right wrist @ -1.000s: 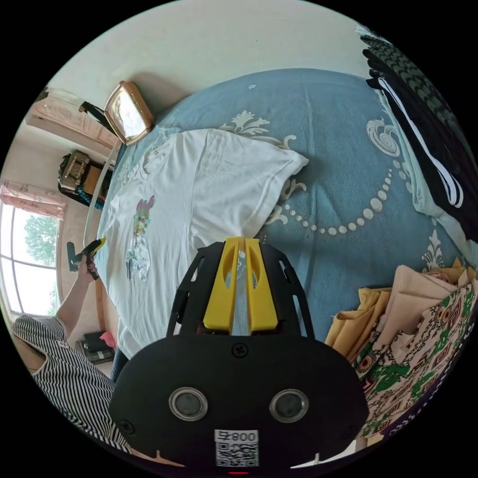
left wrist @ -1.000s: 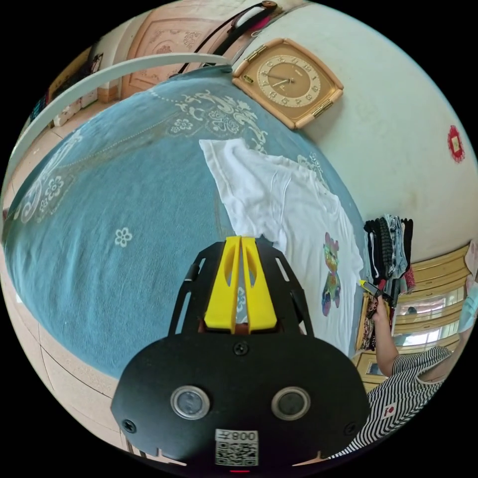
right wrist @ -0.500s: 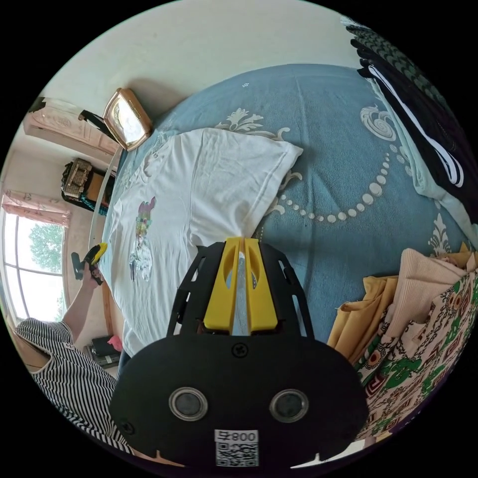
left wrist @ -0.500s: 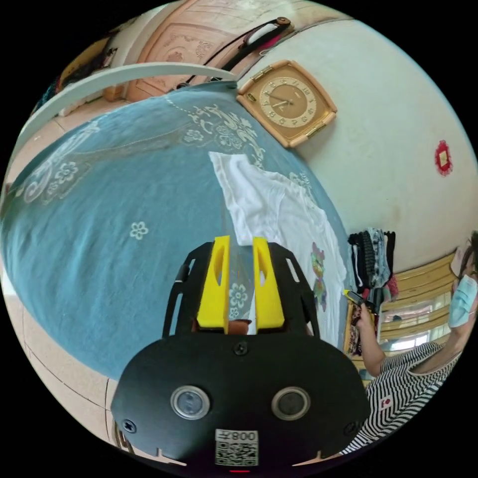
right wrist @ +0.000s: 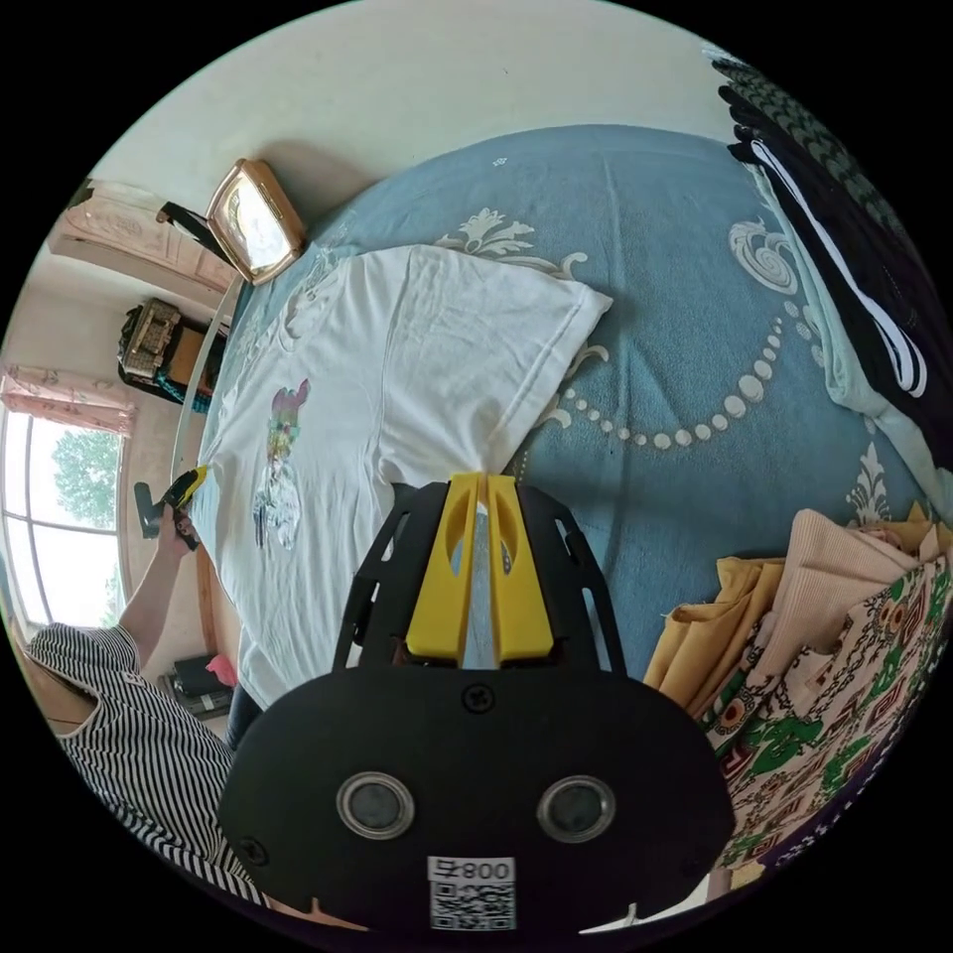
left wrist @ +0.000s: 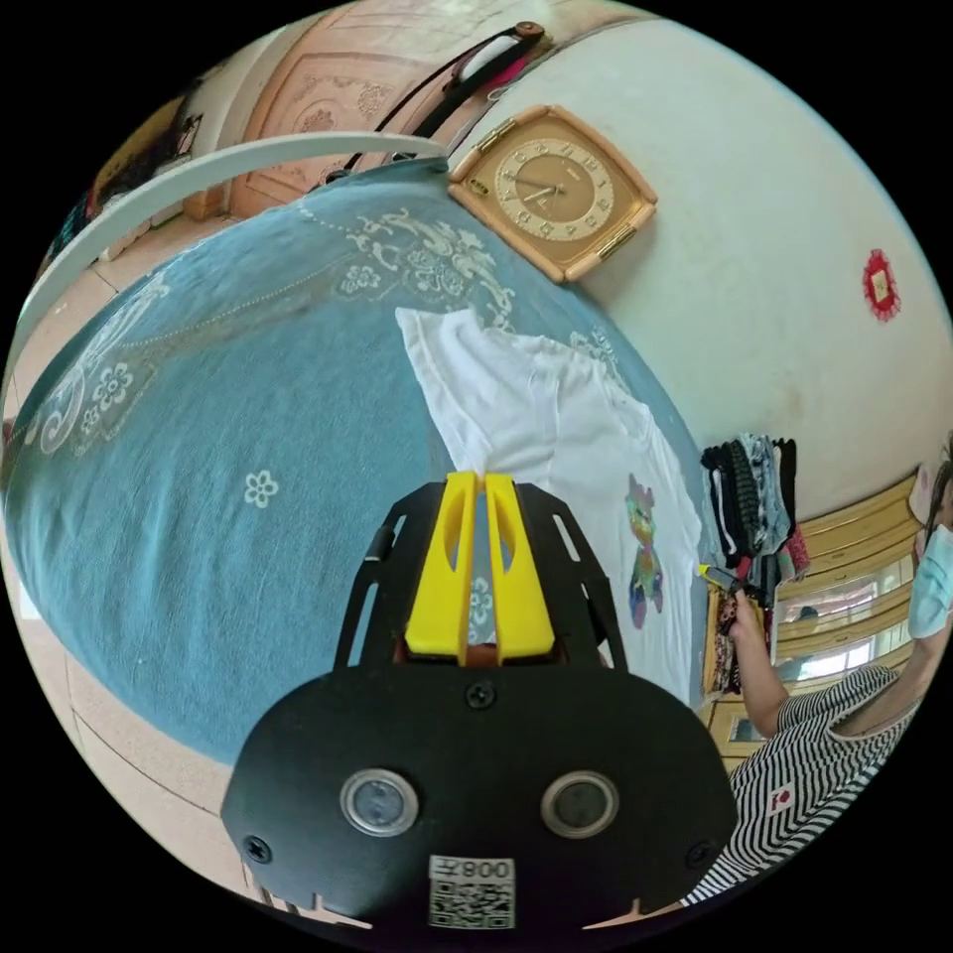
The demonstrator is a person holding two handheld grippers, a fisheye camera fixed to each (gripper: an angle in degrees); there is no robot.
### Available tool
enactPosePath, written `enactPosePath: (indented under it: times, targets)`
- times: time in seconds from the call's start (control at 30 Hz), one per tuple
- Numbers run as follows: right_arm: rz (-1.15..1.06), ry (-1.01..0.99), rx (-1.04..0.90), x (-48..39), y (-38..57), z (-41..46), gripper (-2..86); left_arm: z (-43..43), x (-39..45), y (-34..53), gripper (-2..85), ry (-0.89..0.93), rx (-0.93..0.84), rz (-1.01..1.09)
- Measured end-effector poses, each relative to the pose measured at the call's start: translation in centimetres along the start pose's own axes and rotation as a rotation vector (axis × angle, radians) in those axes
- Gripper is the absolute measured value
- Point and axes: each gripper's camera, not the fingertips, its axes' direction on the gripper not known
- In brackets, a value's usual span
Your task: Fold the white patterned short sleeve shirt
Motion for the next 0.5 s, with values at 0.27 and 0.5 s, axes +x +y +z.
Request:
enactPosePath:
  times: [0.27,0.5]
  targets:
    - [0.049,-0.049,0.050,0.5,1.5,0.7,2.4,4.9,2.5,1.5,5.0,-0.050,0.007,-0.048]
    - [0.120,-0.061,0.222,0.2,4.0,-0.4,6.2,7.2,7.7,2.5,5.9,-0.060,0.122,-0.008]
